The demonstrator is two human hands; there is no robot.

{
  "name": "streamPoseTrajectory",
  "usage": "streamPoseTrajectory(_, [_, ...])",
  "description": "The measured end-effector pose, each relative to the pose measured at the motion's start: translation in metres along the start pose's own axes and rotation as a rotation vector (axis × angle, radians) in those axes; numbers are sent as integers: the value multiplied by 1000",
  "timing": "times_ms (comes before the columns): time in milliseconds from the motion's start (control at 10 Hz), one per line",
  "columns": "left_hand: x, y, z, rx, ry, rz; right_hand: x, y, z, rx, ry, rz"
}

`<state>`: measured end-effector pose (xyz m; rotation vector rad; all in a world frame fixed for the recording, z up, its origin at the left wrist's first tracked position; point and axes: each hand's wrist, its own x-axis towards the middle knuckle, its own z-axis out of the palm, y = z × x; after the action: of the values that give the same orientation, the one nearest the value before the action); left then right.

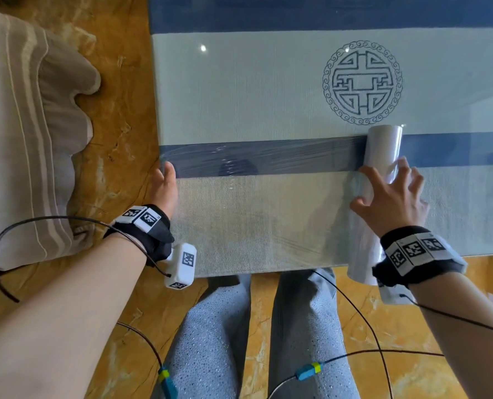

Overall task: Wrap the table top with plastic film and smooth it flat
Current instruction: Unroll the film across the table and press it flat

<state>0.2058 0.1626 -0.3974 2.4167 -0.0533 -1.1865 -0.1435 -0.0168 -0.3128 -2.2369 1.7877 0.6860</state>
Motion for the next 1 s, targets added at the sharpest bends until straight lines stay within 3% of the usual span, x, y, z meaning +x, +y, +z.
streamPoseTrajectory(1000, [8, -27, -22, -14, 63, 3, 25, 59, -11, -29, -45, 111])
